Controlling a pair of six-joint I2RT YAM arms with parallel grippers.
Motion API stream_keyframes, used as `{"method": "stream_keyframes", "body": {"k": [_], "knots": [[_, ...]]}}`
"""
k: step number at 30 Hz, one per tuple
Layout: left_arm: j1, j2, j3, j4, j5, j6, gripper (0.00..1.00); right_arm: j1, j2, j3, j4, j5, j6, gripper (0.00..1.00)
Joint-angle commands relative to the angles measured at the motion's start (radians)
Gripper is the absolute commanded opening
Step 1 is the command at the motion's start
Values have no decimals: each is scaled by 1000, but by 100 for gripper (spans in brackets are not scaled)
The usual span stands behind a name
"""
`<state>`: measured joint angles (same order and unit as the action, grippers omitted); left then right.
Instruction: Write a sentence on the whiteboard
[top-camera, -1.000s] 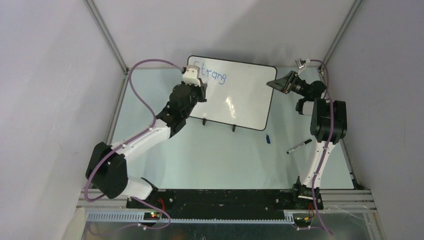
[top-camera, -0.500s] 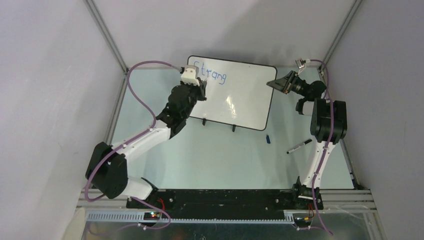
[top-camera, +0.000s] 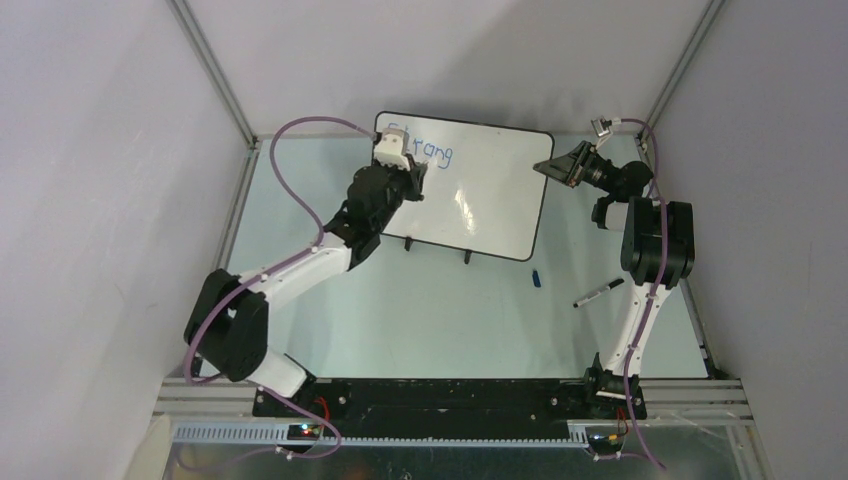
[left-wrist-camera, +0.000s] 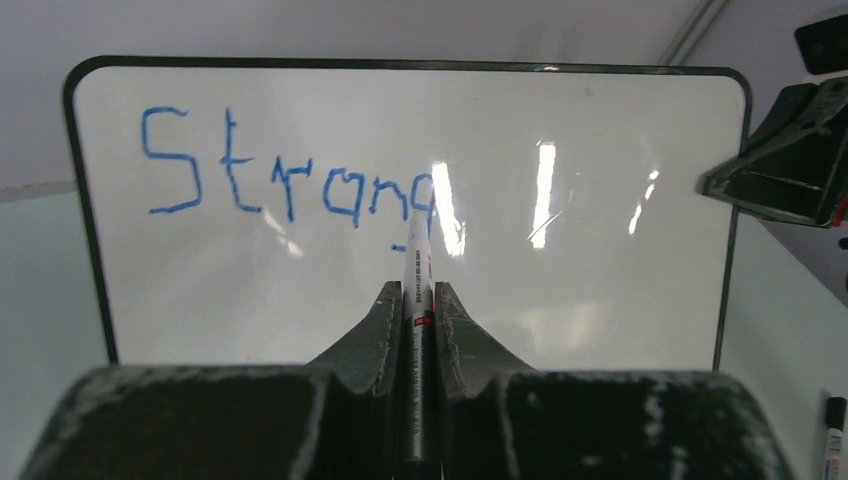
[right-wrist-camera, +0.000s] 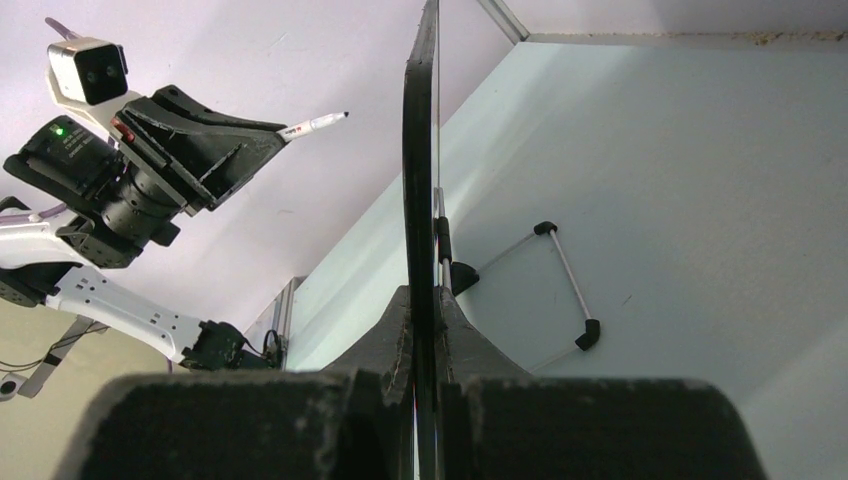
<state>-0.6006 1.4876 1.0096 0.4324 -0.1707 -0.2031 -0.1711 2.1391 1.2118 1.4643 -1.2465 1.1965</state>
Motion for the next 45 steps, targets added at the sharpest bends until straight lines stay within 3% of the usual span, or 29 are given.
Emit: {"method": "stream_keyframes", "body": {"k": [1,16,45], "knots": [[-24,39,94,18,49,-6,0,-5,-71,8,42,13,42,0],[-67,193,305,-195,-5,17,0,-4,-74,8,42,9,44,0],[-68,265,414,-298,-63,42,0,-2,-76,8,42,4,44,0]]}}
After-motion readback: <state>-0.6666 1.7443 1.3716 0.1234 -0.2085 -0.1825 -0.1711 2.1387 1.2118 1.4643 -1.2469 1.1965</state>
